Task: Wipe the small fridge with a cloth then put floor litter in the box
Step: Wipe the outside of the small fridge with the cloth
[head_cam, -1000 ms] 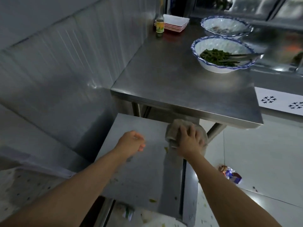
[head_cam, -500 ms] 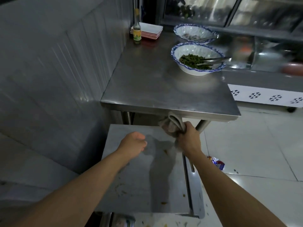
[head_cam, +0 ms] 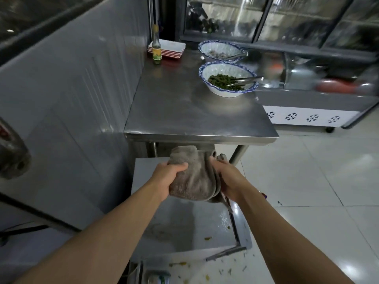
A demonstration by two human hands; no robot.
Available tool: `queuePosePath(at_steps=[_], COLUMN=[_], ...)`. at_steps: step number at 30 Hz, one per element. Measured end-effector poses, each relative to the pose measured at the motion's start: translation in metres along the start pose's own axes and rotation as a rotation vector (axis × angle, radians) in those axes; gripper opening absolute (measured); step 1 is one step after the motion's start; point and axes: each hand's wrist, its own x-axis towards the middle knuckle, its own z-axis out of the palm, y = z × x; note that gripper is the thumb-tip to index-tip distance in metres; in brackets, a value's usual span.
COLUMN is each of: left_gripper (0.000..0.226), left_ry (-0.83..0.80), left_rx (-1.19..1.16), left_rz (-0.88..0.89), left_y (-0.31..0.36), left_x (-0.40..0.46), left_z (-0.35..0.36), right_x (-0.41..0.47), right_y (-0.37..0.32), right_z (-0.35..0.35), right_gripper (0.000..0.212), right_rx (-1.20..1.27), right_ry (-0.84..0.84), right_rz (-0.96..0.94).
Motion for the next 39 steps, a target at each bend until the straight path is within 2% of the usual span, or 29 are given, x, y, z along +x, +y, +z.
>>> queuePosePath(at_steps=[2,3,6,8,9,11,13,16,19,21,24,28,31,32,34,36,39], left_gripper=[0.039,0.041,0.046,0.053,0.056,0.058,0.061,0.055,0.027,0.019,0.020,0.019,0.016,0.022,0.042,0.047,0.044], left_ry=[0.026,0.048,0.193,0.294,0.302,0.196,0.068,0.085,0.130,0.093,0.064,0.068,-0.028,-0.019,0.096,0.208,0.300], left_rx=[0.066,0.082,0.091,0.091,0.113,0.204,0.361,0.758,0.976,0.990,0.898,0.744,0.754,0.797,0.916,0.981,1.041], left_rz=[0.048,0.061,0.083,0.111,0.132,0.146,0.138,0.239,0.304,0.264,0.227,0.192,0.134,0.139,0.169,0.218,0.288], left_y=[-0.004,-0.007,-0.012,-0.014,-0.014,-0.012,-0.010,-0.012,-0.017,-0.020,-0.024,-0.033,-0.045,-0.049,-0.055,-0.057,-0.058], left_x=[0.002,0.003,0.007,0.011,0.012,0.014,0.015,0.016,0.019,0.023,0.035,0.056,0.067,0.071,0.076,0.078,0.078], left_z=[-0.001,-0.001,-0.002,-0.004,-0.005,-0.006,-0.005,0.002,0.009,0.012,0.020,0.031,0.027,0.023,0.011,-0.002,-0.021], right_x=[0.001,0.001,0.006,0.009,0.008,0.007,0.006,0.010,0.017,0.024,0.039,0.079,0.107,0.116,0.127,0.129,0.120], right_y=[0.006,0.009,0.016,0.015,0.014,0.012,0.009,0.008,0.008,0.007,0.004,0.005,0.011,0.014,0.024,0.037,0.057], right_z=[0.000,0.001,-0.002,-0.008,-0.011,-0.017,-0.024,-0.027,-0.031,-0.044,-0.062,-0.065,-0.060,-0.059,-0.057,-0.053,-0.035], right_gripper=[0.087,0.090,0.072,0.060,0.054,0.046,0.040,0.053,0.028,0.017,0.017,0.040,0.036,0.033,0.036,0.044,0.042], right_rx=[-0.197,-0.292,-0.380,-0.361,-0.335,-0.290,-0.304,-0.694,-0.967,-0.931,-0.703,-0.717,-0.880,-0.969,-1.188,-1.396,-1.419], right_ry=[0.070,0.124,0.260,0.224,0.154,-0.007,-0.091,-0.015,0.088,0.073,0.021,0.216,0.303,0.315,0.347,0.455,0.529], right_rz=[-0.058,-0.116,-0.255,-0.238,-0.211,-0.155,-0.117,-0.203,-0.329,-0.302,-0.188,-0.255,-0.381,-0.406,-0.383,-0.405,-0.545])
